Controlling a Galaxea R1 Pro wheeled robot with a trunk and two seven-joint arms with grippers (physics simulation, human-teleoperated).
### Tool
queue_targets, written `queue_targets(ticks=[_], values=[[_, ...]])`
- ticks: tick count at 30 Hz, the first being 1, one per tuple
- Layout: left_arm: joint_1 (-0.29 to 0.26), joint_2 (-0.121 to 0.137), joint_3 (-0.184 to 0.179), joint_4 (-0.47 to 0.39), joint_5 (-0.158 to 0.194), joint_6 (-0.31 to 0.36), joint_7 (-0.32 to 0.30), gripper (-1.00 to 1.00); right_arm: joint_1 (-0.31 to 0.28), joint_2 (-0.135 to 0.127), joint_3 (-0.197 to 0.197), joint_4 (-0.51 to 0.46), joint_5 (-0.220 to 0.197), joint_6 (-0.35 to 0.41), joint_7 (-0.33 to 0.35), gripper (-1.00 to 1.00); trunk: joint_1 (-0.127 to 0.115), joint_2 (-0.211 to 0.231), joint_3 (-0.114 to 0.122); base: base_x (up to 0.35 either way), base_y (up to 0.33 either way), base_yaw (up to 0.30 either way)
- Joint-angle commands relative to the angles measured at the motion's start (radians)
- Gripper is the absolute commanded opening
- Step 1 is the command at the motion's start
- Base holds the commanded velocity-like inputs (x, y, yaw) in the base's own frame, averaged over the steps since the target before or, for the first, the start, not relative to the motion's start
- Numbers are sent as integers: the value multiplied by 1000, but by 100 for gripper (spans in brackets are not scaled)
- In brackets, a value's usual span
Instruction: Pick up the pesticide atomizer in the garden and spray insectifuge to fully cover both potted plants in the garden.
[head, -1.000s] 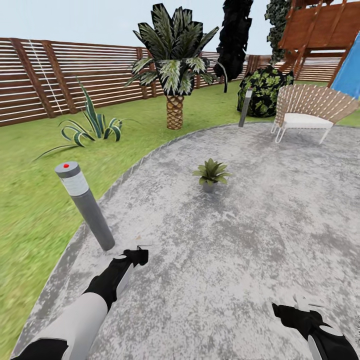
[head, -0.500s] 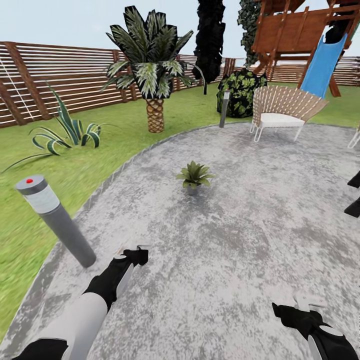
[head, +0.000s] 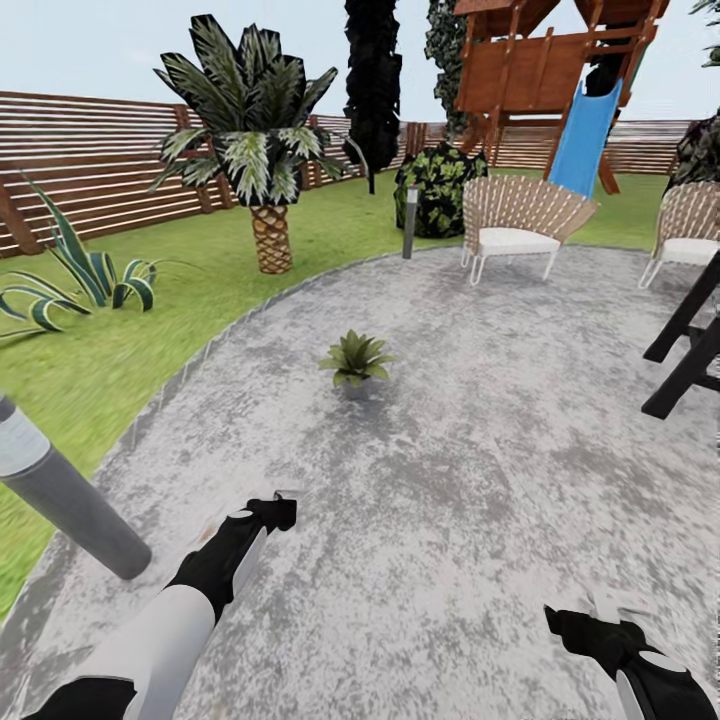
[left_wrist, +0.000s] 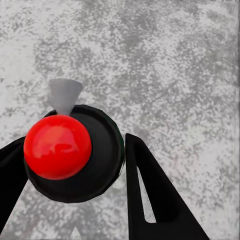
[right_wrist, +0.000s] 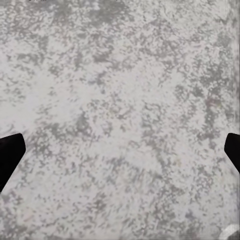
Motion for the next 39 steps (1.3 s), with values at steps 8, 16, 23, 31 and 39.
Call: queue_targets(ticks=[8, 16, 23, 31, 39], values=[[0, 0, -2, -2, 0, 6, 0, -100, -1, 0, 1, -1, -1, 5, 1, 100, 0, 0, 6, 219, 171, -192], [0, 0, -3, -2, 0, 6, 0, -100, -1, 1, 3, -1, -1, 5, 1, 100, 0, 0, 9, 259, 207, -64], [0, 0, -3, -2, 0, 6, 0, -100, -1, 1, 3, -1, -1, 6, 1, 100, 0, 0, 9, 173, 62, -2], [0, 0, -2, -2, 1, 42, 0, -100, -1, 1, 3, -1, -1, 5, 1, 100, 0, 0, 9, 7, 2, 0], [0, 4, -4, -43, -1, 173, -10, -100, -1, -2, 0, -1, 0, 3, 0, 100, 0, 0, 9, 0, 0, 0]])
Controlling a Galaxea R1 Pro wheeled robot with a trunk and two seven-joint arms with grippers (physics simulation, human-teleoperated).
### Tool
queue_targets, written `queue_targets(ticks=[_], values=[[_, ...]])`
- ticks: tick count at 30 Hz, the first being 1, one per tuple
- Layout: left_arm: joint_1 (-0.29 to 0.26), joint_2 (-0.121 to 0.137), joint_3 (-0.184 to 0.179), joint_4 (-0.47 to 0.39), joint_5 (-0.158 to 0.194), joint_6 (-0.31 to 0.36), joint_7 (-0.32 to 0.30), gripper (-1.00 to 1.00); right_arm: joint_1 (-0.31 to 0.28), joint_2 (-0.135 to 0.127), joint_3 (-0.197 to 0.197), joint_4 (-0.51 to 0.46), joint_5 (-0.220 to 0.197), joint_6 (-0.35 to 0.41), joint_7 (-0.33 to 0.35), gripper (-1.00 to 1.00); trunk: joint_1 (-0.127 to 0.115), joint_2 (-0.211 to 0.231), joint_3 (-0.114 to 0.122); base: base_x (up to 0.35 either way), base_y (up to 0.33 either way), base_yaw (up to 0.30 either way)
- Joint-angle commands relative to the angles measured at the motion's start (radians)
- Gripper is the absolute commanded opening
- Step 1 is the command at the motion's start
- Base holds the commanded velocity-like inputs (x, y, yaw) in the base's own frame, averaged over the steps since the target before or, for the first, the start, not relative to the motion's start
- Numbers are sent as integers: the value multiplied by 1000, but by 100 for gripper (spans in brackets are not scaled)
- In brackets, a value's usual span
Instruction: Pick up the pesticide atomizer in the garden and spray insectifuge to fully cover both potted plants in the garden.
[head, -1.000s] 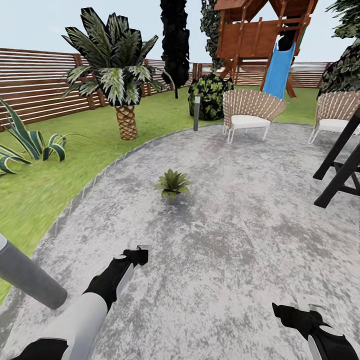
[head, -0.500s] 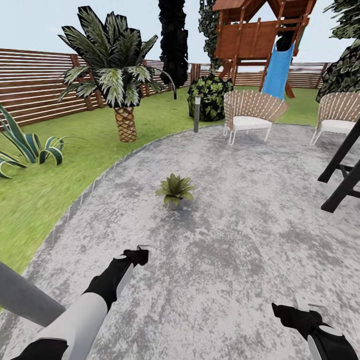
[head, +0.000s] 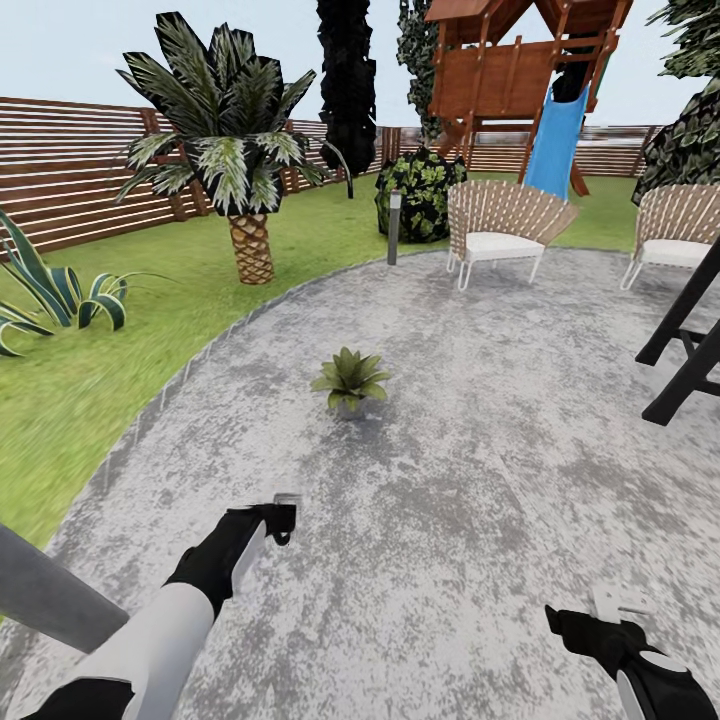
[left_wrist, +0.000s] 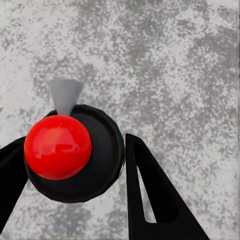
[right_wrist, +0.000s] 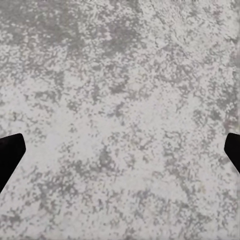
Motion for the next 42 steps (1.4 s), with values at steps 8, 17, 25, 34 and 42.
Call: queue_targets(ticks=[8, 17, 25, 34, 42], values=[[1, 114, -71, -168, -4, 16, -374, -100, -1, -8, 4, 0, -2, 4, 4, 100, 0, 0, -1, 0, 0, 0], [19, 158, -143, -239, -7, 1, -669, -100, -74, -13, 10, 0, 1, 5, 296, 100, 0, 0, -1, 0, 0, 0], [68, 159, -224, -263, -7, -9, -677, -100, -77, -14, 41, 0, 6, 5, 408, 100, 0, 0, -1, 0, 0, 0], [168, 160, -428, -394, -9, -33, -675, -100, -78, -40, 92, -1, 11, 5, 697, 100, 0, 0, -1, 0, 0, 0], [179, 161, -590, -400, -49, -135, -677, -100, -113, -170, 92, -1, 11, -3, 911, 100, 0, 0, -1, 0, 0, 0]])
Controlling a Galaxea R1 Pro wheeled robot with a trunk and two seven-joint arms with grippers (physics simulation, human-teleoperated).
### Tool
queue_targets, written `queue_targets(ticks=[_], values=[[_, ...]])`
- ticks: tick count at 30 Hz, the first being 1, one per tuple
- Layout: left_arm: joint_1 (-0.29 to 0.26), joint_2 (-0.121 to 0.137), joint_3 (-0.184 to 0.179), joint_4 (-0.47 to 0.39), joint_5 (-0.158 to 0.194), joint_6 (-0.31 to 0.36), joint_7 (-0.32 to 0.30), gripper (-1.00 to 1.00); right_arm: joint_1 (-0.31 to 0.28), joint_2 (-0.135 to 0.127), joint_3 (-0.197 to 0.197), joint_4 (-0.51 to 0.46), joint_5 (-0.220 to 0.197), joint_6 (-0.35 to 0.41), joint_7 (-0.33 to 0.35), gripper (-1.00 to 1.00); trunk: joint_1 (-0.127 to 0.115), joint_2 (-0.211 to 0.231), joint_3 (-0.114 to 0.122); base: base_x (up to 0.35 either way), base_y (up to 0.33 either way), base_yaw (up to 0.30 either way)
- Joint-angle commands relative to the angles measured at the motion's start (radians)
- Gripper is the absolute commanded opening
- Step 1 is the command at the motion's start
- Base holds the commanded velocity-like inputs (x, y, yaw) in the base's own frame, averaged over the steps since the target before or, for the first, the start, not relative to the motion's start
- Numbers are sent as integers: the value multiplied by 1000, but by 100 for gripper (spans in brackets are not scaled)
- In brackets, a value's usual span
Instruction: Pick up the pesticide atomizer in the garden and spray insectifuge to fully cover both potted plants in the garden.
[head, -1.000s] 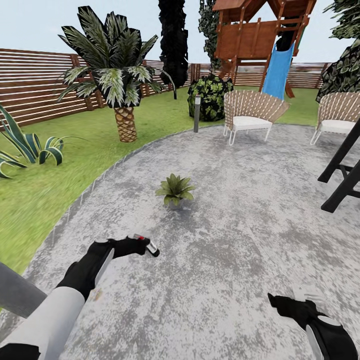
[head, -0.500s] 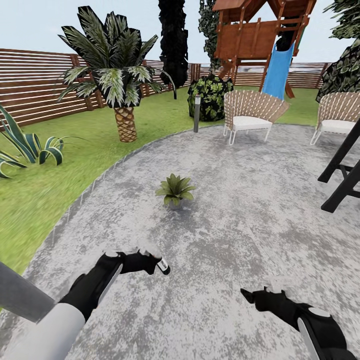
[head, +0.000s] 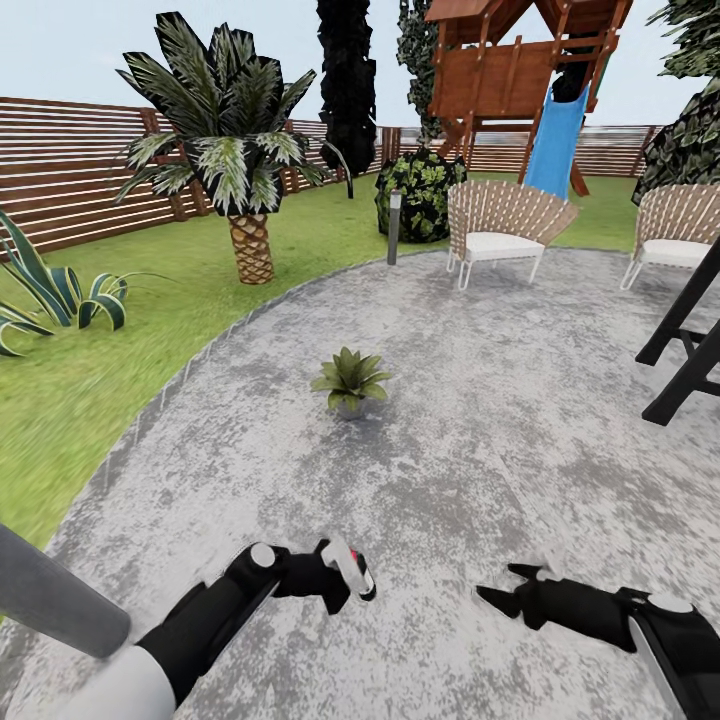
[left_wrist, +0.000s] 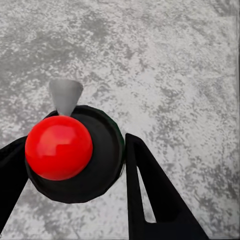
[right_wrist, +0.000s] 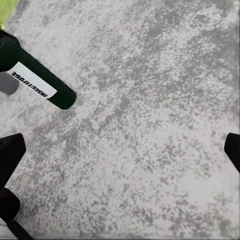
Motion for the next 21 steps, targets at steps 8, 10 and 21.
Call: queue_targets(ticks=[8, 10, 21], values=[[-27, -3, -133, 6, -36, 1, -25, -100, -34, -67, -1, -2, 1, 7, 184, 100, 0, 0, -1, 0, 0, 0], [-52, -4, -139, 7, -36, 4, -75, -100, -35, -68, -1, -2, 1, 7, 193, 100, 0, 0, -1, 0, 0, 0], [-148, -6, -148, 9, -123, 12, -320, -100, -36, -64, -1, -1, -1, 7, 199, 100, 0, 0, -1, 0, 0, 0]])
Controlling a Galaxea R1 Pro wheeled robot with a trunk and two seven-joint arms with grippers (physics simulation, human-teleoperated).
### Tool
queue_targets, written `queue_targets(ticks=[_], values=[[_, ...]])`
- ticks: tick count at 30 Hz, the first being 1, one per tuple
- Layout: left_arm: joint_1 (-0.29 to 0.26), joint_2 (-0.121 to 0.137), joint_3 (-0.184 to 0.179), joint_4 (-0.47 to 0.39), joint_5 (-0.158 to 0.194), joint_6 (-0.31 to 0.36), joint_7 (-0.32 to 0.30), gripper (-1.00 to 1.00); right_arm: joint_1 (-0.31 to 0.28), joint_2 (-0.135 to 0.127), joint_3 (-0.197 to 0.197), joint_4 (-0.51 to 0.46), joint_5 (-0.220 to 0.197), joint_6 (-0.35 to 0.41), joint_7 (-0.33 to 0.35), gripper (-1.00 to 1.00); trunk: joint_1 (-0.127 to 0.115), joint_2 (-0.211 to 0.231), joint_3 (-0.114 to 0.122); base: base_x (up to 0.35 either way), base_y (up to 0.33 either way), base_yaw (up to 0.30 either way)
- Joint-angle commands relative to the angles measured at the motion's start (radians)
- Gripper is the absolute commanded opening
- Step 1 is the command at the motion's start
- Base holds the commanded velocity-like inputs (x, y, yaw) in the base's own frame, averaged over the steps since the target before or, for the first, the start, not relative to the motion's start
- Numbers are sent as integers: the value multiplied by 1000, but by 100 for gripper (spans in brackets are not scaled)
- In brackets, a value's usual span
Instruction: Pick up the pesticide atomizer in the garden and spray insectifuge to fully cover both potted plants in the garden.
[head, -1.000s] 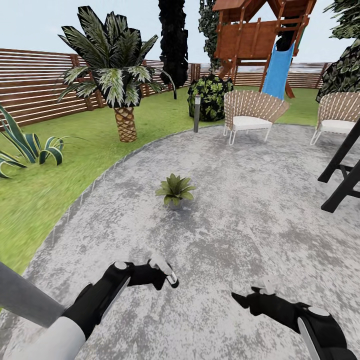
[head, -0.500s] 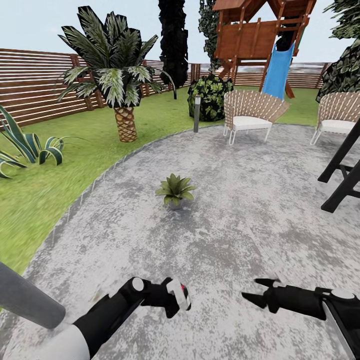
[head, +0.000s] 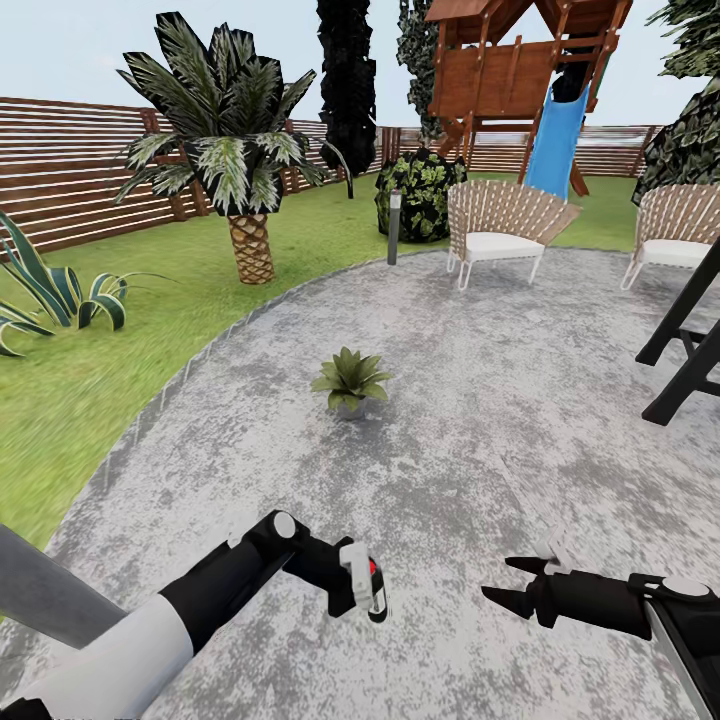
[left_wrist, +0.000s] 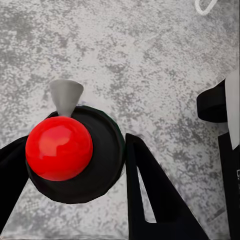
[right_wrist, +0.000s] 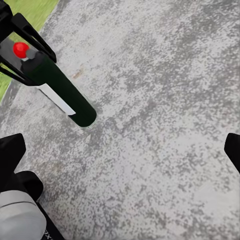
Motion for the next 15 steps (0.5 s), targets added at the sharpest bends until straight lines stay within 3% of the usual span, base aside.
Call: queue_targets(ticks=[1, 2, 3, 10, 15], values=[[-3, 0, -6, -1, -16, 12, -9, -100, 0, 1, 0, 0, 0, 8, 4, 100, 0, 0, -1, 0, 0, 0], [-6, 0, -15, -1, -30, 23, -28, -100, -1, 1, 0, 0, 0, 8, 4, 100, 0, 0, -1, 0, 0, 0], [-9, 0, -20, -1, -36, 34, -46, -100, -1, 1, 0, 0, 0, 8, 4, -100, 0, 0, -1, 0, 0, 0], [-15, -1, -31, -1, -106, 63, -88, -100, -1, 6, 1, 0, -1, 8, 4, -100, 0, 0, -1, 0, 0, 0], [-15, -2, -62, -1, -117, 84, -90, -100, -1, 8, 17, 0, -1, 8, 4, -100, 0, 0, -1, 0, 0, 0]])
